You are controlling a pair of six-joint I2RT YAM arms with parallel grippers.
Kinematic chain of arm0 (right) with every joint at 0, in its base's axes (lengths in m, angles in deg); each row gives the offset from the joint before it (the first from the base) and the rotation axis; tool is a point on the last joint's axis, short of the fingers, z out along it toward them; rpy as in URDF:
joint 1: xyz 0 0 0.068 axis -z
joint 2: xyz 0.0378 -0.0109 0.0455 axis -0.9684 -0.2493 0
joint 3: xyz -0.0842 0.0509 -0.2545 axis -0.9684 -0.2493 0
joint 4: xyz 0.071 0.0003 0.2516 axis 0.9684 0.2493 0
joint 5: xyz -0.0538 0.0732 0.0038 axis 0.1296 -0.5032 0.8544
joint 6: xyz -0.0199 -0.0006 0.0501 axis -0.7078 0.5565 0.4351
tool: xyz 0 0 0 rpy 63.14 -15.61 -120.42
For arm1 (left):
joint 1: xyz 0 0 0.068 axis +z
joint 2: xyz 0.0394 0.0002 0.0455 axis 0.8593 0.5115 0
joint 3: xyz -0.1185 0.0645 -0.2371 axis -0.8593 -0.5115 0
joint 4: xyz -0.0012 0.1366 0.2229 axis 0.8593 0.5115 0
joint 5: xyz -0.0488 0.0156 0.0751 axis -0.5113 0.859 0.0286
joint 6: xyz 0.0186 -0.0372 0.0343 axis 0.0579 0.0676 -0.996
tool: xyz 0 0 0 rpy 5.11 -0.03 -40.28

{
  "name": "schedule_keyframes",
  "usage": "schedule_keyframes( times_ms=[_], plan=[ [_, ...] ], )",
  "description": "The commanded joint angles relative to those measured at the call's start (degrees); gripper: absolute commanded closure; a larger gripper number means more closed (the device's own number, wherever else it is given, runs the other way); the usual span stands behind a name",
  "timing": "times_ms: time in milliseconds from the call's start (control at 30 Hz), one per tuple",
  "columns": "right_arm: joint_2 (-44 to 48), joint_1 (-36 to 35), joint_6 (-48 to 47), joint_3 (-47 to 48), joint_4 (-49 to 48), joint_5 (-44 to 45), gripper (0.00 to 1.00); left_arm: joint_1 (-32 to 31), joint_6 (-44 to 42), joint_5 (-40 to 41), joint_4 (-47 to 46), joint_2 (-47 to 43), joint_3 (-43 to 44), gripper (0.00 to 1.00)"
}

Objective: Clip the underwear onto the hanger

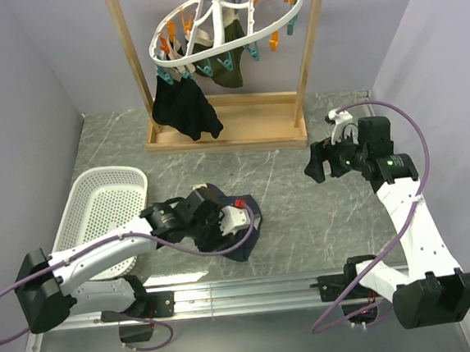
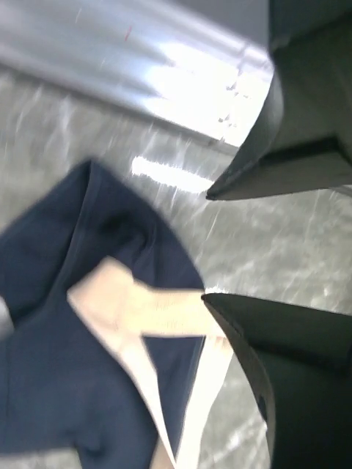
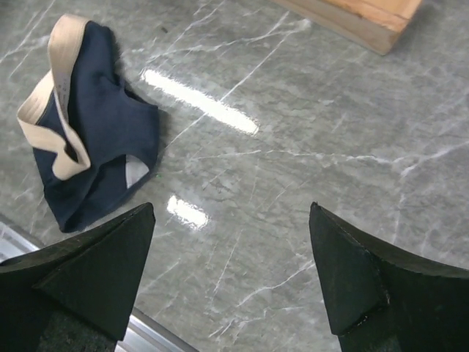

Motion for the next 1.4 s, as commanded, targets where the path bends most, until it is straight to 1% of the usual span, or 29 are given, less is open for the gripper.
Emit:
schedule_keyframes(
  times_ms=[0, 33, 67, 133, 167, 200, 233, 267, 300, 333, 367, 400, 433, 467, 500, 533, 600, 633, 733, 800, 900, 967, 1067, 1133, 1200, 1267, 1300, 1367],
  plan=[
    [-2.1, 0.3, -1.8, 2.1, 1.7, -3.5, 0.08, 0.1, -2.7, -10.2, 5.2, -5.5, 2.3, 0.40],
    [-3.3, 0.2, -1.9, 2.7, 1.6, -3.9, 0.09, 0.7, -1.8, -8.3, 5.0, -7.9, 3.1, 0.35],
    [-3.9, 0.3, -1.8, 2.8, 1.4, -5.0, 0.09, 1.7, -1.0, -8.1, 4.5, -9.0, 3.5, 0.32],
    [-5.2, 0.2, -0.8, 3.1, -0.1, -6.1, 0.12, 8.1, 0.6, -9.0, 4.5, -10.1, 4.5, 0.29],
    [-6.8, -0.1, -0.3, 3.4, -0.7, -6.8, 0.13, 10.9, 1.3, -9.6, 4.8, -9.4, 5.3, 0.29],
    [-7.7, -0.6, 1.0, 3.5, -1.4, -7.7, 0.14, 16.9, 3.3, -9.2, 4.8, -8.3, 5.4, 0.29],
    [-9.8, -1.3, 1.7, 4.0, -3.2, -7.7, 0.16, 19.9, 4.0, -9.0, 5.1, -5.3, 5.9, 0.30],
    [-11.0, -3.5, 2.3, 4.2, -4.1, -7.5, 0.19, 23.2, 4.8, -9.4, 4.8, -3.8, 6.3, 0.32],
    [-12.2, -4.8, 3.6, 4.5, -5.3, -6.0, 0.21, 29.6, 6.7, -11.3, 4.5, -2.3, 6.7, 0.34],
    [-14.8, -6.3, 3.9, 5.2, -7.1, -5.3, 0.24, 32.6, 7.6, -12.9, 3.5, 0.5, 7.8, 0.36],
    [-16.3, -10.3, 4.0, 5.8, -7.6, -4.1, 0.26, 37.2, 9.8, -15.5, 3.2, 1.9, 8.5, 0.37],
    [-17.8, -12.1, 4.0, 6.4, -8.0, -2.8, 0.27, 38.8, 10.5, -16.7, 2.9, 3.0, 9.0, 0.37],
    [-21.0, -14.3, 4.0, 7.8, -8.4, -1.3, 0.29, 39.7, 11.3, -17.3, 2.1, 4.8, 9.5, 0.38],
    [-22.9, -16.0, 4.0, 8.5, -8.5, -1.0, 0.30, 40.4, 12.0, -17.1, 1.5, 5.3, 9.4, 0.37],
    [-24.8, -19.3, 4.6, 9.3, -8.5, -0.8, 0.31, 40.5, 13.5, -16.8, 0.7, 5.6, 9.1, 0.37],
    [-28.7, -20.5, 4.8, 11.0, -8.7, -0.7, 0.33, 40.6, 14.0, -16.8, 0.1, 5.8, 8.2, 0.37],
    [-32.9, -23.5, 6.1, 12.9, -8.9, -1.1, 0.35, 40.8, 15.7, -16.8, -1.5, 5.7, 7.0, 0.36],
    [-36.7, -24.2, 6.4, 14.9, -8.5, -1.8, 0.36, 40.8, 16.1, -17.2, -1.9, 5.6, 5.9, 0.36],
    [-43.8, -26.4, 7.8, 17.8, -6.9, -3.3, 0.37, 41.4, 18.5, -18.9, -1.5, 6.0, 5.6, 0.34],
    [-46.4, -27.2, 8.6, 18.2, -6.7, -4.3, 0.36, 42.0, 19.0, -19.2, -1.7, 5.8, 5.7, 0.33],
    [-50.6, -28.5, 9.4, 18.3, -6.9, -4.9, 0.34, 42.6, 19.3, -19.2, -1.4, 5.2, 5.8, 0.29],
    [-52.2, -28.9, 9.9, 18.4, -6.8, -6.4, 0.35, 42.8, 19.4, -19.0, -1.1, 4.8, 6.1, 0.28],
    [-54.9, -29.6, 10.1, 18.6, -6.1, -8.5, 0.44, 43.1, 19.3, -18.0, -0.4, 3.5, 7.0, 0.27],
    [-55.7, -29.8, 9.3, 19.1, -4.4, -12.0, 0.71, 43.2, 18.6, -17.3, 0.7, 3.2, 8.3, 0.27],
    [-54.3, -29.2, 7.9, 20.2, -0.8, -14.4, 1.00, 43.5, 18.2, -16.3, 0.9, 3.1, 9.3, 0.27],
    [-47.0, -28.1, 8.3, 18.5, -0.4, -15.8, 1.00, 43.8, 17.7, -16.8, 1.5, 3.0, 10.0, 0.28],
    [-39.6, -26.5, 9.0, 13.8, -2.4, -15.6, 1.00, 43.8, 17.6, -17.4, 1.4, 2.7, 10.1, 0.28],
    [-32.5, -25.1, 10.4, 8.3, -4.4, -11.5, 1.00, 43.8, 17.9, -17.7, 0.1, 2.7, 9.8, 0.28]
  ],
)
